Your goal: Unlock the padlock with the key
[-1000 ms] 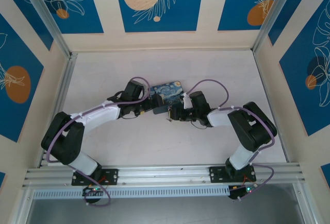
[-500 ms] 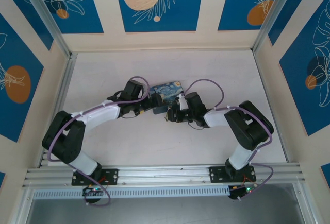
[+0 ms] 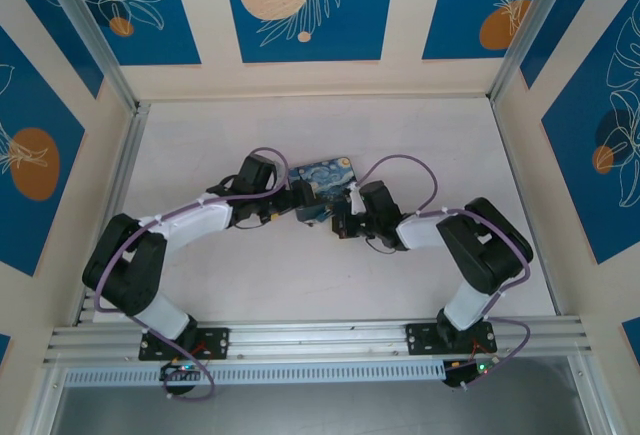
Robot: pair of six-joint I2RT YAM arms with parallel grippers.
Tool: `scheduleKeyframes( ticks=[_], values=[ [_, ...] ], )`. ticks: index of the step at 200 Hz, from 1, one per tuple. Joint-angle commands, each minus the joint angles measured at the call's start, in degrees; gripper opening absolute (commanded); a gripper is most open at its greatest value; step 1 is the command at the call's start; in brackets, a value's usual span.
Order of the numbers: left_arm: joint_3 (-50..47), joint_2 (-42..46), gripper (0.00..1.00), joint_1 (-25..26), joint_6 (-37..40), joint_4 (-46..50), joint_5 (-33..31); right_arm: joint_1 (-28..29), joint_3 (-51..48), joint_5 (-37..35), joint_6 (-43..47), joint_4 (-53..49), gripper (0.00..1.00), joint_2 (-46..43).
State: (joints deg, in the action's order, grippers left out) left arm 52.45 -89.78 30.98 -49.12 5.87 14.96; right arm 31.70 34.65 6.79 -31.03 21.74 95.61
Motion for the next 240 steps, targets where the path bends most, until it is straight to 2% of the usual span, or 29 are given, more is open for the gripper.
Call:
scheduleKeyframes(
  ticks=[1, 10, 75, 86, 161, 207, 240],
  values=[
    [0.51, 0.56, 1.0, -0.81, -0.11, -0.42, 1.03, -1.04, -2.12, -0.75, -0.84, -2.48, 0.02, -2.45],
    [0.56, 0.82, 1.0, -0.86, -0.05, -0.42, 1.08, -1.44, -2.6, -0.19, -0.79, -2.77, 0.04, -3.24],
    [2.31, 2.55, 1.0, -0.84, 1.83, 1.0, 0.94, -1.87, -8.23, 1.82, -7.97, 2.24, 0.41, -7.73],
    [2.39, 2.43, 1.0, -0.83, 2.14, 1.07, 0.86, -1.65, -8.31, 1.59, -9.22, 3.63, 0.44, -7.38],
    [4.19, 0.62, 1.0, -1.07, 0.87, -0.57, 1.16, 2.98, -5.57, -4.58, -14.49, 11.37, 0.45, -1.71],
    [5.55, -1.0, 1.0, -1.71, 0.52, -1.05, 2.31, 5.34, -4.77, -12.22, -16.08, 13.32, 0.44, 1.91],
    [6.08, -1.6, 1.0, -2.24, 0.17, -1.34, 3.08, 5.81, -4.28, -12.98, -16.16, 15.05, 0.44, 3.74]
  ],
)
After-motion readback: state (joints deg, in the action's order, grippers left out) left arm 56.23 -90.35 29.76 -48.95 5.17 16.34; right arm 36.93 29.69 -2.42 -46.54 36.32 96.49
